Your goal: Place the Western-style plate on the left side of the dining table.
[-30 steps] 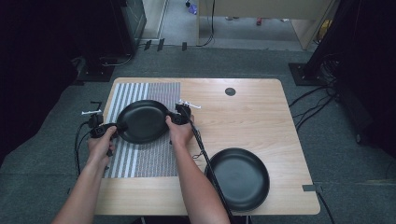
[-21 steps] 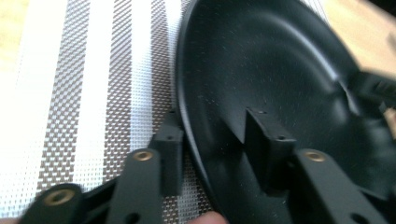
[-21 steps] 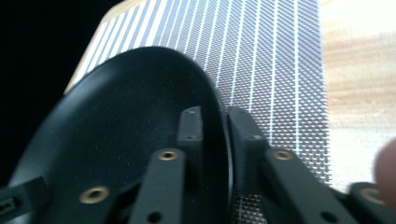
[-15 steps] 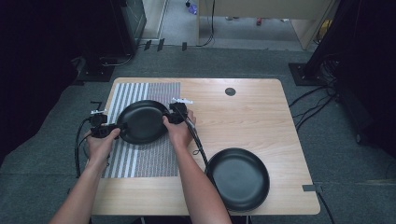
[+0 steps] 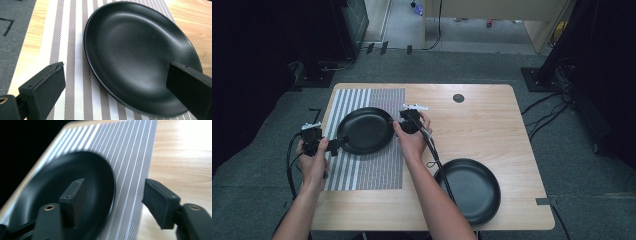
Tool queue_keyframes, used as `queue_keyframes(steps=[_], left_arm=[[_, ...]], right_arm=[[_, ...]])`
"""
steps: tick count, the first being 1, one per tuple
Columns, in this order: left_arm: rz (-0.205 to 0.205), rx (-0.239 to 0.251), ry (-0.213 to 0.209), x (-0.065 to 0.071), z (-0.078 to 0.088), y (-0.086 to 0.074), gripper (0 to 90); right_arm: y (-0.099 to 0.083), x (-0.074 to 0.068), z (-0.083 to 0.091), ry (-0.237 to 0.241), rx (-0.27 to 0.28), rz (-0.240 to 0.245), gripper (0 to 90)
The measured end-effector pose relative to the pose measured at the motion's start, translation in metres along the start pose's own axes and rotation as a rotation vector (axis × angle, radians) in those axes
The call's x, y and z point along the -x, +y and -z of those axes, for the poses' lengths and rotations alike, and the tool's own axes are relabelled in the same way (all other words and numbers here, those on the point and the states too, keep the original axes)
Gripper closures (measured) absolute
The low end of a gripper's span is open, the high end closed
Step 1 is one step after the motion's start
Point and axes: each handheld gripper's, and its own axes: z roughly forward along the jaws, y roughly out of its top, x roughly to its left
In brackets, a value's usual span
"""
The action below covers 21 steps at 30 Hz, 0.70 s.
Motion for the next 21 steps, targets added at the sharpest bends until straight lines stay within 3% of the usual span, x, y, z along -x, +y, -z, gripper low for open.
queue_keyframes(steps=[3,5,8,13,18,21], left_arm=[[-0.003,0.002,-0.008,0.003,0.006,-0.006,2.3],[-0.004,0.01,-0.018,0.006,0.011,-0.01,2.3],[0.006,0.019,-0.011,0.011,0.018,-0.015,2.3],[-0.021,0.028,-0.003,0.024,0.027,-0.025,2.2],[-0.027,0.039,-0.019,0.037,0.032,-0.039,2.3],[-0.026,0.039,-0.032,0.043,0.036,-0.049,2.3]], right_arm=[[-0.001,-0.004,0.013,0.012,-0.014,0.067,31.9],[-0.001,-0.005,0.022,0.028,0.0,0.085,31.5],[-0.003,-0.003,0.041,0.064,0.022,0.076,30.8],[-0.005,0.003,0.057,0.069,0.033,0.093,29.9],[-0.009,0.014,0.075,0.078,0.045,0.101,29.1],[-0.016,0.022,0.089,0.078,0.05,0.13,28.2]])
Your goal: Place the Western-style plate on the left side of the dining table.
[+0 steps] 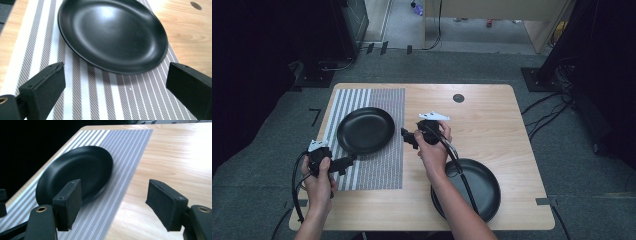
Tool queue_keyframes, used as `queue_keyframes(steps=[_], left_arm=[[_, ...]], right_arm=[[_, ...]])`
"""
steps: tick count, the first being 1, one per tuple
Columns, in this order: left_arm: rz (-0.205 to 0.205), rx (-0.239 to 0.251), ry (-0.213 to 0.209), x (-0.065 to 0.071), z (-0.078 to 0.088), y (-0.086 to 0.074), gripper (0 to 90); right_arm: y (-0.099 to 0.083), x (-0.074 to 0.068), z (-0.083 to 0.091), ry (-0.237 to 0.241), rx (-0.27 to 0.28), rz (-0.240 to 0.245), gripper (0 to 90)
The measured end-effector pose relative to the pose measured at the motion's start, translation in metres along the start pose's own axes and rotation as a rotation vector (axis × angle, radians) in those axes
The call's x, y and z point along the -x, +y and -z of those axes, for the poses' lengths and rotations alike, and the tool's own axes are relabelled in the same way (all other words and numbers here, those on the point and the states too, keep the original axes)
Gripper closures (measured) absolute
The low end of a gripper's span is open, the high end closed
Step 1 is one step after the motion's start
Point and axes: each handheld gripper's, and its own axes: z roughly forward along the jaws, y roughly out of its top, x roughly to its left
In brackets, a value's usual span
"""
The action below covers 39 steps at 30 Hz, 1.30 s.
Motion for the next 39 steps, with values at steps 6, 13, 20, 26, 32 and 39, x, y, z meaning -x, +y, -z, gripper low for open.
queue_keyframes(steps=[6,13,20,26,32,39], left_arm=[[0.01,0.025,-0.002,0.006,0.009,-0.015,2.3],[-0.014,0.041,0.03,0.008,0.016,-0.038,2.3],[-0.046,0.052,0.065,0.008,0.023,-0.055,2.3],[-0.063,0.071,0.107,0.001,0.025,-0.066,2.3],[-0.063,0.042,0.127,-0.013,0.025,-0.076,2.3],[-0.08,0.04,0.15,-0.026,0.029,-0.086,2.3]], right_arm=[[-0.014,0.012,0.023,-0.01,0.01,0.024,27.6],[-0.03,0.025,0.053,-0.023,0.028,0.057,26.1],[-0.042,0.034,0.068,-0.019,0.034,0.056,25.0],[-0.049,0.044,0.081,-0.024,0.054,0.039,24.9],[-0.054,0.056,0.097,-0.033,0.073,0.034,24.1],[-0.064,0.077,0.117,-0.062,0.08,0.013,23.8]])
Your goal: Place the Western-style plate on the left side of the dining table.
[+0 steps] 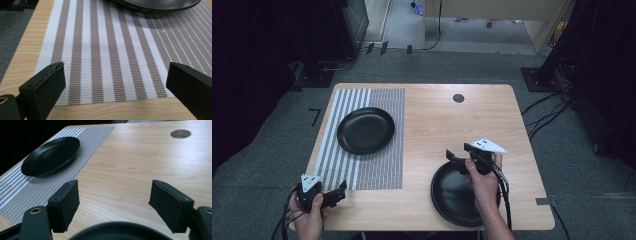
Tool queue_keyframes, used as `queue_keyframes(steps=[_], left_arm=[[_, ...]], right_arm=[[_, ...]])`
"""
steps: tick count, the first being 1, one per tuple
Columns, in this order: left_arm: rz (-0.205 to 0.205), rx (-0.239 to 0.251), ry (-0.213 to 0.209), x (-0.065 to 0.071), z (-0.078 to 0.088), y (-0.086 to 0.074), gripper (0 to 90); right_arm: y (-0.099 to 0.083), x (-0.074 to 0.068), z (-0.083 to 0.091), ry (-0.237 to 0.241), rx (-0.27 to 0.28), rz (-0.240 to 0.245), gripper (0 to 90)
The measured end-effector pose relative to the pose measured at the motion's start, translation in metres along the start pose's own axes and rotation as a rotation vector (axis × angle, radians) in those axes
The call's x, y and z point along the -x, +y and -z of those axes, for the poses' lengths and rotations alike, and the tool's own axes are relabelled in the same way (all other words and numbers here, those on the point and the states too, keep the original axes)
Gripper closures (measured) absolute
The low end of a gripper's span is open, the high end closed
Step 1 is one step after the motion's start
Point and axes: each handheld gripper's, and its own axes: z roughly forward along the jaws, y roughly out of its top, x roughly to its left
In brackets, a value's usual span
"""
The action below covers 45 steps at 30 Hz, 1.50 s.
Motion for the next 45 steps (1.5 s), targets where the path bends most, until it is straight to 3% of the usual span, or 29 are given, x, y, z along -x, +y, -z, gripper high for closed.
queue_keyframes(steps=[6,14,26,41,45], left_arm=[[0.012,0.003,0.014,-0.009,0.002,-0.005,2.3],[-0.003,0.002,0.035,-0.012,0.003,-0.011,2.2],[-0.001,-0.005,0.046,-0.019,0.006,-0.016,2.3],[-0.021,-0.024,0.052,-0.023,0.005,-0.019,2.2],[-0.043,-0.03,0.068,-0.021,0.004,-0.019,1.8]], right_arm=[[-0.012,0.026,0.022,-0.045,0.0,-0.012,23.8],[-0.02,0.055,0.045,-0.072,0.017,-0.044,24.4],[-0.032,0.086,0.071,-0.126,0.02,-0.082,24.5],[-0.065,0.123,0.104,-0.219,-0.009,-0.137,24.4],[-0.076,0.132,0.114,-0.241,-0.012,-0.157,24.3]])
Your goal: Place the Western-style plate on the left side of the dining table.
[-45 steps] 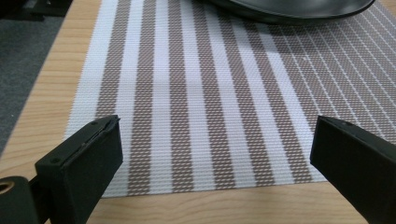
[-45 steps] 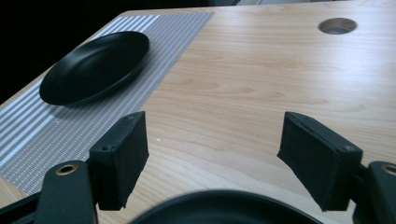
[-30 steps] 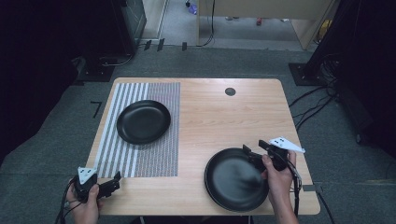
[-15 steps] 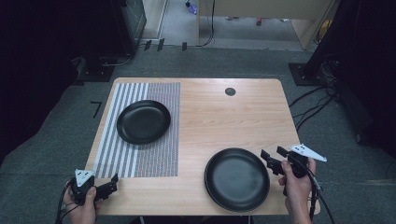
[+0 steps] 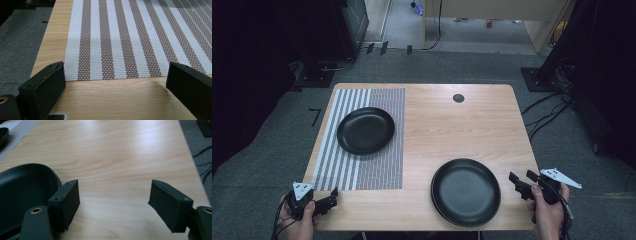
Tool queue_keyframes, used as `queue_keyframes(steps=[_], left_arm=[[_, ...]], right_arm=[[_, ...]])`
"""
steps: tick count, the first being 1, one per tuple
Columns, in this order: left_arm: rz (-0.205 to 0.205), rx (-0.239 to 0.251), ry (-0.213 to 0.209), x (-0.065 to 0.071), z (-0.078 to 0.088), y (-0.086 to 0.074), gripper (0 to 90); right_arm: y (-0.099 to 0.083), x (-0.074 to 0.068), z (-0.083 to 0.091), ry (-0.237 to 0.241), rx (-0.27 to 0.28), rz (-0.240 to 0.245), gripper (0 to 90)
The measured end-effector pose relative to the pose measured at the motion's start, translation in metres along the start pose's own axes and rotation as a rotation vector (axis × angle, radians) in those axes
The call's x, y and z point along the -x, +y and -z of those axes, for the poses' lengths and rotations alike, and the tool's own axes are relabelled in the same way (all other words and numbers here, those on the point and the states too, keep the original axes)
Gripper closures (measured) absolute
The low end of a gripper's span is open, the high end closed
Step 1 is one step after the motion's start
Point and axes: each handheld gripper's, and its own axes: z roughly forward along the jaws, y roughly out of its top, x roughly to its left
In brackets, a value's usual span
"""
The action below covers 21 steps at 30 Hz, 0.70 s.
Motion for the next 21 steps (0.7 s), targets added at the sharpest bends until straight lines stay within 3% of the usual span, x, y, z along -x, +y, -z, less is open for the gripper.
queue_keyframes(steps=[2,11,21], left_arm=[[-0.018,-0.003,0.011,0.002,-0.001,-0.001,1.4],[-0.026,0.002,0.004,0.002,-0.002,-0.002,0.0],[-0.026,0.005,0.003,0.003,-0.002,-0.002,0.0]], right_arm=[[-0.006,0.008,0.005,-0.019,-0.008,-0.011,24.3],[-0.023,0.032,0.019,-0.086,-0.026,-0.026,23.3],[-0.032,0.032,0.016,-0.115,-0.055,0.021,22.4]])
